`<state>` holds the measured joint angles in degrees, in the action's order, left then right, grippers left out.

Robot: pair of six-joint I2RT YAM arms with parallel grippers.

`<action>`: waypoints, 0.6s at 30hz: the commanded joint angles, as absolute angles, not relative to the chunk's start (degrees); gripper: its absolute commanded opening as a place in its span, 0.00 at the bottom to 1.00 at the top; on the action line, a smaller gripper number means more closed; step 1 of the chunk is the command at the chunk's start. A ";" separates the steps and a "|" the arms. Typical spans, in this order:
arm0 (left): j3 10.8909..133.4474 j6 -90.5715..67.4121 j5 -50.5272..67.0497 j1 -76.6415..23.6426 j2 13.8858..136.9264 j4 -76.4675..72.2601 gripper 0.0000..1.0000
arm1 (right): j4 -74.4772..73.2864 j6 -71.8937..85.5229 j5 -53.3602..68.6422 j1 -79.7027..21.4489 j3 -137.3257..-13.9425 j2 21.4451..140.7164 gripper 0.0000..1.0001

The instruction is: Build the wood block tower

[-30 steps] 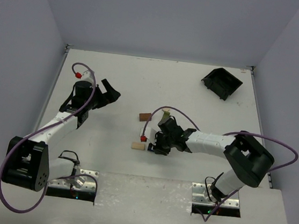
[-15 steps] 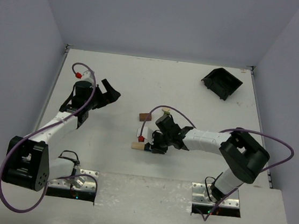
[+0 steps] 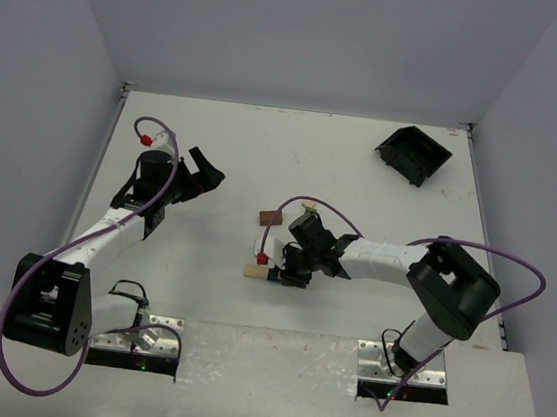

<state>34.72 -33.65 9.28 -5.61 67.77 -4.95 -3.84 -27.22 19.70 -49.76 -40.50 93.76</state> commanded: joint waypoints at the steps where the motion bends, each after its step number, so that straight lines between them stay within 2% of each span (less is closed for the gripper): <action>1: 35.09 -33.31 9.89 -6.06 67.76 -7.73 1.00 | -7.42 -27.45 20.15 -50.25 -41.63 96.31 0.43; 8: 35.03 -33.22 9.76 -6.06 67.79 -7.82 1.00 | -6.46 -26.27 18.65 -50.25 -41.07 95.59 0.64; 18: 34.96 -33.13 10.37 -6.13 67.50 -7.82 1.00 | -6.95 -24.93 16.49 -50.21 -40.79 95.02 0.66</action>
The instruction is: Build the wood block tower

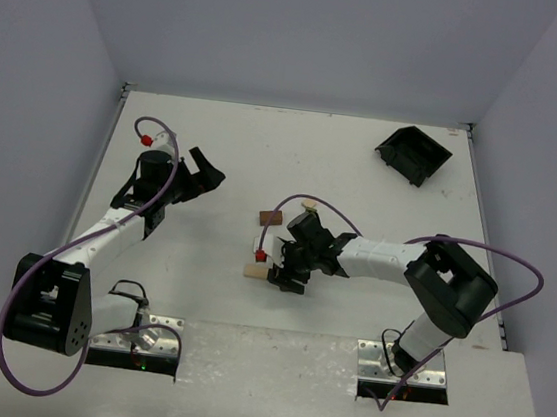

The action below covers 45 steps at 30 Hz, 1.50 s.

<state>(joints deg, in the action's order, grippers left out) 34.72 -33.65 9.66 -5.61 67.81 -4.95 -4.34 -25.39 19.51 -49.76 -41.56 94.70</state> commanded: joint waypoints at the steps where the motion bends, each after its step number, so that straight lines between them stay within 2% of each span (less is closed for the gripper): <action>1: 34.89 -33.13 10.37 -6.07 67.50 -7.85 1.00 | -6.74 -24.43 16.06 -50.27 -40.49 94.75 0.66; 3: 34.97 -33.13 10.47 -6.14 67.50 -8.09 1.00 | -6.26 -23.08 15.36 -50.19 -39.51 93.94 0.67; 5: 34.83 -33.13 10.67 -6.06 67.50 -8.30 1.00 | -4.63 -21.90 14.65 -50.27 -37.70 91.59 0.72; 7: 34.77 -33.13 10.81 -6.15 67.50 -8.56 1.00 | -3.07 -20.61 14.24 -50.24 -36.19 89.45 0.87; 8: 34.72 -33.17 10.81 -6.15 67.50 -8.65 1.00 | -2.38 -20.32 14.24 -50.19 -35.62 88.17 0.88; 10: 34.72 -33.22 10.99 -6.07 67.50 -8.88 1.00 | -1.39 -19.43 15.02 -50.24 -33.76 85.46 0.99; 17: 34.75 -33.31 11.60 -6.09 67.50 -9.05 1.00 | 5.56 -13.75 9.71 -50.19 -26.52 74.54 0.99; 23: 34.66 -33.25 11.92 -6.06 66.92 -8.91 1.00 | 7.50 -12.13 0.45 -50.16 -26.16 76.57 0.87; 31: 34.05 -33.19 11.64 -6.15 65.57 -8.96 1.00 | 9.58 -11.66 -3.29 -50.19 -28.33 81.76 0.94; 45: 33.84 -32.78 11.95 -6.15 65.17 -8.96 1.00 | 11.38 -12.09 -3.68 -50.23 -29.67 85.25 0.97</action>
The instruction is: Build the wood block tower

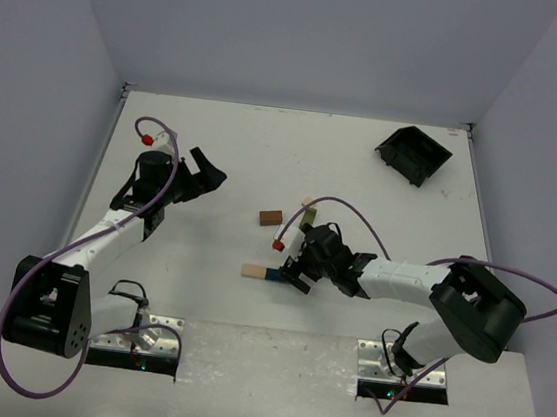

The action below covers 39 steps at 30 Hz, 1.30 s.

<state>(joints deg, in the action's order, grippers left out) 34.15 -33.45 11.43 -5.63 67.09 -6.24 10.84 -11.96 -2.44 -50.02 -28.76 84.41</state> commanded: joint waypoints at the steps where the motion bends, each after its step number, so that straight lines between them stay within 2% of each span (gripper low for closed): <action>1: 33.83 -32.79 11.95 -6.15 65.13 -8.96 1.00 | 11.42 -12.03 -3.89 -50.27 -29.61 85.25 0.97; 8: 33.84 -32.96 11.82 -6.15 65.13 -8.96 1.00 | 9.98 -10.72 -7.85 -50.19 -29.36 83.24 0.99; 16: 34.01 -32.96 12.77 -6.15 65.04 -8.94 1.00 | 3.41 -6.32 -12.97 -50.18 -31.38 68.22 0.99; 21: 34.17 -33.07 13.22 -6.19 65.29 -8.68 1.00 | 3.13 5.51 -29.06 -50.10 -35.13 62.98 0.99; 22: 34.40 -33.22 13.65 -6.30 65.39 -8.53 1.00 | 3.08 7.99 -33.11 -49.98 -35.77 62.99 0.99; 26: 35.27 -33.31 13.97 -7.29 65.74 -8.00 1.00 | 2.76 12.91 -36.35 -48.82 -36.24 63.80 0.99; 28: 36.12 -32.96 13.36 -8.60 66.00 -7.04 1.00 | 2.55 16.84 -35.32 -46.51 -36.13 64.86 0.99; 33: 37.73 -33.28 11.02 -11.10 66.09 -5.05 1.00 | 0.33 20.71 -21.10 -38.82 -38.23 68.73 0.99; 39: 39.30 -33.31 8.32 -14.70 67.03 -4.52 1.00 | -4.10 20.98 -24.31 -37.97 -48.93 81.80 0.99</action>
